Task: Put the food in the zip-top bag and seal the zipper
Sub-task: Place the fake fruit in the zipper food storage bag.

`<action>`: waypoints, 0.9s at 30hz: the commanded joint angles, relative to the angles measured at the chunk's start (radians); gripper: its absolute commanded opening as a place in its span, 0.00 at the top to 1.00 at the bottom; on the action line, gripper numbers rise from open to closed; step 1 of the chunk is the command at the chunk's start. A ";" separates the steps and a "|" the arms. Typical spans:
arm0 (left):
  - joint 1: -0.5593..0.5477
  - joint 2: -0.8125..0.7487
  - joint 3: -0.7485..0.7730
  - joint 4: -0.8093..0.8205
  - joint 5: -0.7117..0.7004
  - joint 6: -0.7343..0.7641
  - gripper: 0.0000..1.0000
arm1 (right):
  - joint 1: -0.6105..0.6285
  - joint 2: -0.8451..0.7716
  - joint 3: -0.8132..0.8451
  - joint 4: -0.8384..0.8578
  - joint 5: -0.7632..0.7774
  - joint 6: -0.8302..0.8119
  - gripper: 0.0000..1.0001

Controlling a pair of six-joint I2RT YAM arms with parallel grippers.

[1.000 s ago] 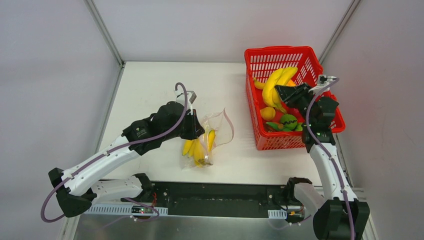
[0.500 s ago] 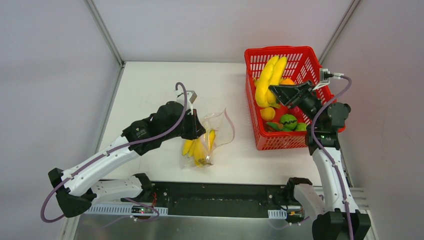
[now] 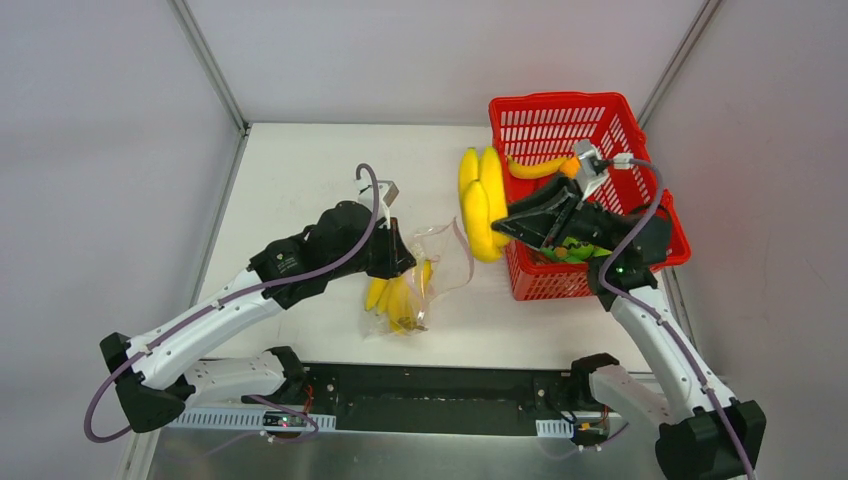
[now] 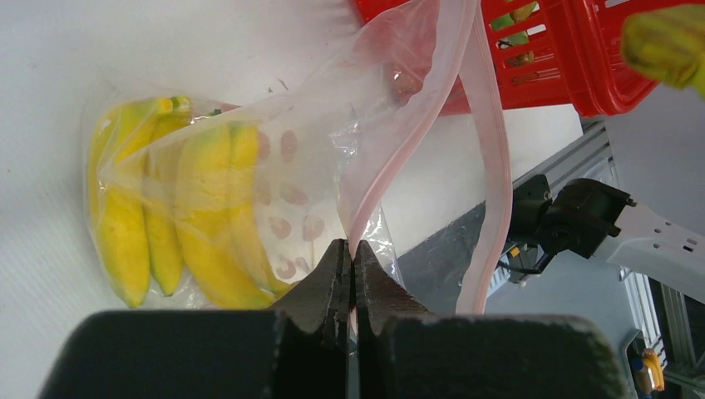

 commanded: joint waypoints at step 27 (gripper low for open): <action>0.008 -0.114 0.021 -0.028 -0.042 0.014 1.00 | 0.487 0.236 0.045 0.131 -0.074 -0.472 0.91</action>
